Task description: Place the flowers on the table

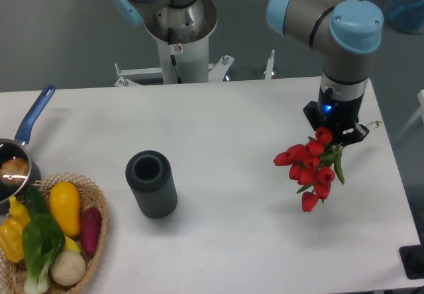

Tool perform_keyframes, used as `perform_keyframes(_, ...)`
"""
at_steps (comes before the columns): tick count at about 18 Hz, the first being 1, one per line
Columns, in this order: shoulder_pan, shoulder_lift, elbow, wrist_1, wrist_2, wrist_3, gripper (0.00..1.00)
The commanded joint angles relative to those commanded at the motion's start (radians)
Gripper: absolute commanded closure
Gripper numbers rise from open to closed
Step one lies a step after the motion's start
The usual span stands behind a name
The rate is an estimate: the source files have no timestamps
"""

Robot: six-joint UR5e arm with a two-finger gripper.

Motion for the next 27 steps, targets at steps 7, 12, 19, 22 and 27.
perform_keyframes(7,-0.038,0.0,-0.012,-0.011,0.011,-0.011,0.97)
perform_keyframes(12,-0.083,0.002,-0.087,-0.006,0.032,-0.02,0.97)
perform_keyframes(19,-0.114,-0.003,-0.15,-0.006,0.032,-0.037,0.66)
perform_keyframes(22,-0.115,-0.002,-0.155,-0.006,0.032,-0.038,0.38)
perform_keyframes(27,-0.111,0.002,-0.155,-0.002,0.026,-0.037,0.0)
